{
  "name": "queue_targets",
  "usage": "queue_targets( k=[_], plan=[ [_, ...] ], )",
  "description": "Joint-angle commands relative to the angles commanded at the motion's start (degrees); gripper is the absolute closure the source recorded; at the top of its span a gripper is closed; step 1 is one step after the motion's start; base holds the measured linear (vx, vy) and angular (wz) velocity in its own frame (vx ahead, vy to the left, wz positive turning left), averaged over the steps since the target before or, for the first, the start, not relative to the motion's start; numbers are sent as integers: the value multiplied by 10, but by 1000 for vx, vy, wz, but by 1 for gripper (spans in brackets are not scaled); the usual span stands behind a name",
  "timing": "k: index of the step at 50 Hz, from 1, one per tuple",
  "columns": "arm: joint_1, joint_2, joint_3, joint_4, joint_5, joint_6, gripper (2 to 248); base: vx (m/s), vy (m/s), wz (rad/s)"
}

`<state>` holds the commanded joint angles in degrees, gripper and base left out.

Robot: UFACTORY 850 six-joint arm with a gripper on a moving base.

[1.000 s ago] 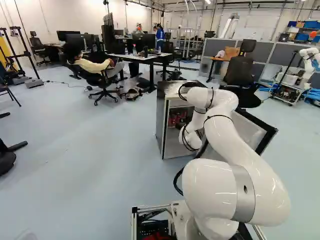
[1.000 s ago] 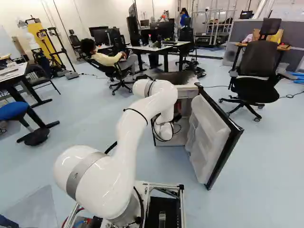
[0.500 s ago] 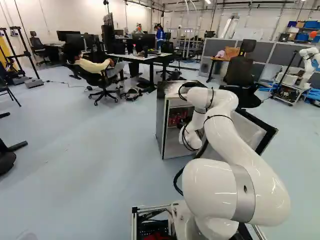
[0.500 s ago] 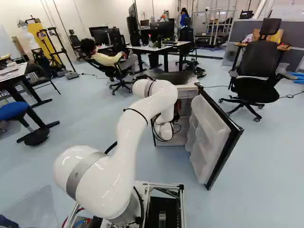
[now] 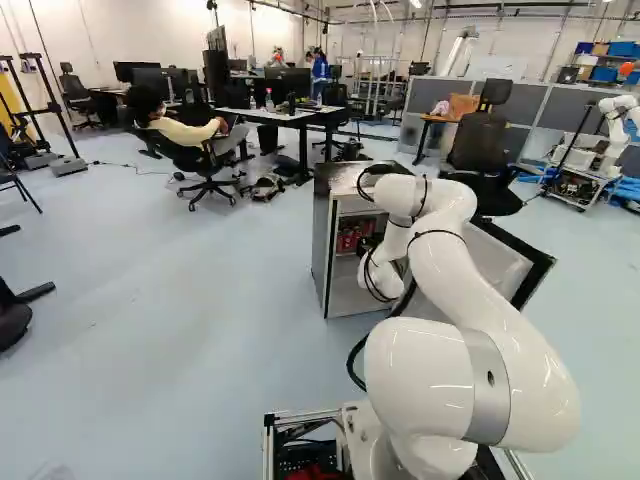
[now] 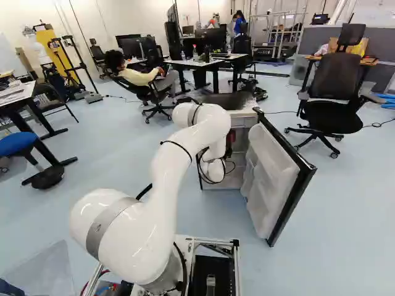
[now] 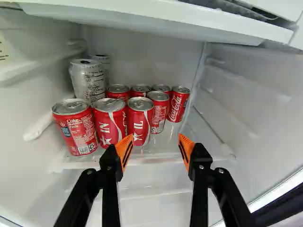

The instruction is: Grab a drink from the fridge

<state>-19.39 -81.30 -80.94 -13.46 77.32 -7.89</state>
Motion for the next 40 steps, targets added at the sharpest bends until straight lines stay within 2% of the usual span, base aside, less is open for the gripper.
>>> queue_targets(
  k=[22, 40],
  plan=[
    [1, -1, -2, 0, 0, 0, 97, 0, 0, 0],
    [7, -13, -24, 0, 0, 0, 97, 0, 0, 0]
  ],
)
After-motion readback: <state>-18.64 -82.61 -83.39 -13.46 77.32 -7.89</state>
